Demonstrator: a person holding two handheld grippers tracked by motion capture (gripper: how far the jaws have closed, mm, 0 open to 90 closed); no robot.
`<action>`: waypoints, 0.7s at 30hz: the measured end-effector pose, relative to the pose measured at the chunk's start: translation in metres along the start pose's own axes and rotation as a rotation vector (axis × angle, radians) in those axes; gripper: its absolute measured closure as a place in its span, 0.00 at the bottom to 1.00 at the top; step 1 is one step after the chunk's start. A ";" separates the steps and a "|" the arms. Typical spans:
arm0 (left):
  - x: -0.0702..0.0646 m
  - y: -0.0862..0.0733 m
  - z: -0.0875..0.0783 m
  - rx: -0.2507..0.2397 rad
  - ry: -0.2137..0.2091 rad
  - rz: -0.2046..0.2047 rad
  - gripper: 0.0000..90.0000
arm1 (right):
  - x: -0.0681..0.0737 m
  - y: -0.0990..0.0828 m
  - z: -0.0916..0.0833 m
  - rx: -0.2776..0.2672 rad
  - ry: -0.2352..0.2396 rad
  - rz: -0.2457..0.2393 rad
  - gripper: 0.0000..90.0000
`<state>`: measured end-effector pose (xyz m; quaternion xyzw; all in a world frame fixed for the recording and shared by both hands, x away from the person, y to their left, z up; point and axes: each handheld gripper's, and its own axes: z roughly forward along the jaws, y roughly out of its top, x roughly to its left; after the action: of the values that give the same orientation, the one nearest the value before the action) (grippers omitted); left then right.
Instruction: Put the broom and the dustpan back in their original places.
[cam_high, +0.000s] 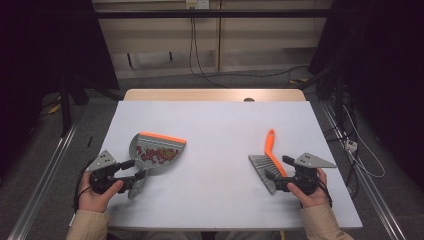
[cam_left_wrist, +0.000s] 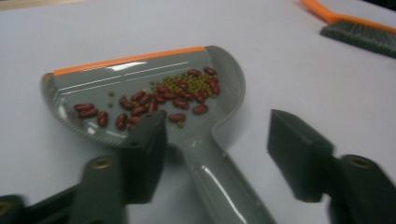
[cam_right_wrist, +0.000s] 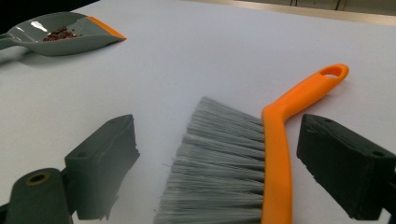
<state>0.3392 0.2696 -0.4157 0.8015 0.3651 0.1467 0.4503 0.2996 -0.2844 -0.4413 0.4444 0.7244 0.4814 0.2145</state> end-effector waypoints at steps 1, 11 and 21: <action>0.002 0.000 -0.003 0.008 0.011 0.005 0.68 | 0.001 0.000 0.000 -0.003 -0.003 -0.003 0.13; 0.015 -0.015 0.003 0.132 0.046 -0.033 1.00 | 0.004 0.002 0.002 -0.007 0.010 -0.022 0.13; -0.002 -0.012 0.015 0.108 -0.028 -0.013 1.00 | 0.004 0.002 0.002 -0.011 0.012 -0.029 0.13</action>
<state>0.3410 0.2631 -0.4342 0.8243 0.3712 0.1127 0.4124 0.2994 -0.2797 -0.4400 0.4299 0.7293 0.4850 0.2195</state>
